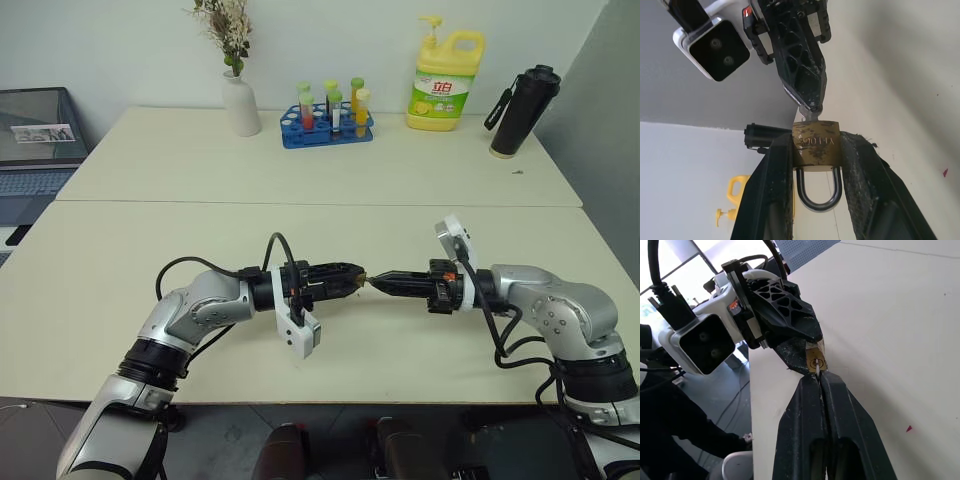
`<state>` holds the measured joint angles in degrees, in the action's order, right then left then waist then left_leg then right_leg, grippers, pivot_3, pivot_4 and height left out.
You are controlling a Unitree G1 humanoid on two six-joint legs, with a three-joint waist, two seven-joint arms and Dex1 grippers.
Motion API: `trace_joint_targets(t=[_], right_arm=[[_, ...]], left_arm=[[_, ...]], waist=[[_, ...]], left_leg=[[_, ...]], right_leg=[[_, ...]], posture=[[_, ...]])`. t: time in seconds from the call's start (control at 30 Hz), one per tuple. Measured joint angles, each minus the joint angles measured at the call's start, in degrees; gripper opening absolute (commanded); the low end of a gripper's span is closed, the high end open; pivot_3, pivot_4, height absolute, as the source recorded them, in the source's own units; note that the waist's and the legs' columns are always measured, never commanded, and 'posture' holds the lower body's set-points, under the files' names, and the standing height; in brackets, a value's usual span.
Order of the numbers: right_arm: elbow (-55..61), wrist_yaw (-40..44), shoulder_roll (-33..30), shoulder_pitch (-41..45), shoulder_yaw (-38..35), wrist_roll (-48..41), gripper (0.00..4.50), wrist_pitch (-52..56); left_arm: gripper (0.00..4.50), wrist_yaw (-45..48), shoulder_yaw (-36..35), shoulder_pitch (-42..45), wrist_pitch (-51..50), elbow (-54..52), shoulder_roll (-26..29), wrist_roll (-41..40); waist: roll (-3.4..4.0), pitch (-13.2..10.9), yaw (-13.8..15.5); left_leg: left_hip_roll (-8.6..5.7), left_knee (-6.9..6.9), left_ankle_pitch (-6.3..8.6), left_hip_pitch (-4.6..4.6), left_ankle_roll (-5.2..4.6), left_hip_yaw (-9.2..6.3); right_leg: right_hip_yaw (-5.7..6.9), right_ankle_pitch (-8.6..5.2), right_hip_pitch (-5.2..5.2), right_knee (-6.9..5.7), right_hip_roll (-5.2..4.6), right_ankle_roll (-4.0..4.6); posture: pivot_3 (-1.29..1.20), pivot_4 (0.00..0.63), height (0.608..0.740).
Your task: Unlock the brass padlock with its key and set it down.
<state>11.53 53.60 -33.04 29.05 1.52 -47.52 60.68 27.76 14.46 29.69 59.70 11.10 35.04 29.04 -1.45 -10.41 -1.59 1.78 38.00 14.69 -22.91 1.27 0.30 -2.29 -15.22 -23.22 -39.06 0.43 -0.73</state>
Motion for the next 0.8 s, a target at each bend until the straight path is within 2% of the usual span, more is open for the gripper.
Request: trace_joint_targets(t=[0.23, 0.4, 0.67, 0.77, 0.8], right_arm=[[-6.3, -7.7, 3.1, 5.8, -4.7, -7.8, 0.0, 16.9], [-9.4, -11.0, 4.2, 7.8, -7.1, -10.2, 0.0, 24.7], [-8.3, -12.0, 4.1, 8.4, -6.5, -9.7, 0.0, 25.0], [-4.4, -9.8, 3.1, 6.9, -4.1, -7.0, 0.58, 18.5], [-4.1, -9.6, 3.1, 6.7, -4.0, -6.7, 0.91, 17.5]], left_arm=[[0.97, -1.4, 0.0, 0.5, 0.4, 0.4, 0.4, 1.7], [0.97, -2.4, 1.0, 0.6, 1.0, 0.4, 0.7, 2.7], [0.97, -3.5, 1.4, 0.6, 1.0, 0.6, 1.2, 3.4], [0.97, -3.6, 1.5, 0.5, 0.7, 0.6, 1.2, 3.4], [0.97, -3.6, 1.6, 0.5, 0.7, 0.6, 1.2, 3.4]], waist=[[0.01, 0.0, 0.0], [0.01, 0.0, 0.0], [0.01, 0.0, 0.0], [0.01, 0.0, 0.0], [0.01, 0.0, -0.1]], left_leg=[[0.0, -0.02, 0.0, -0.02, 0.0, -0.02], [-0.01, -0.02, 0.0, -0.04, 0.0, -0.01], [-0.02, -0.03, 0.0, -0.05, -0.01, -0.02], [-0.02, -0.04, 0.01, -0.06, -0.01, -0.04], [-0.02, -0.04, 0.01, -0.05, -0.01, -0.02]], right_leg=[[0.02, 0.0, -0.01, 0.0, -0.08, 0.01], [0.03, 0.0, -0.01, 0.0, -0.1, 0.0], [0.04, 0.0, -0.02, 0.01, -0.09, -0.01], [0.06, -0.01, -0.03, 0.02, -0.06, -0.02], [0.05, -0.01, -0.03, 0.02, -0.04, -0.02]], posture=[[0.0, 0.15, 0.74], [0.0, 0.15, 0.74], [0.0, 0.15, 0.74], [0.0, 0.15, 0.74], [0.0, 0.15, 0.74]])
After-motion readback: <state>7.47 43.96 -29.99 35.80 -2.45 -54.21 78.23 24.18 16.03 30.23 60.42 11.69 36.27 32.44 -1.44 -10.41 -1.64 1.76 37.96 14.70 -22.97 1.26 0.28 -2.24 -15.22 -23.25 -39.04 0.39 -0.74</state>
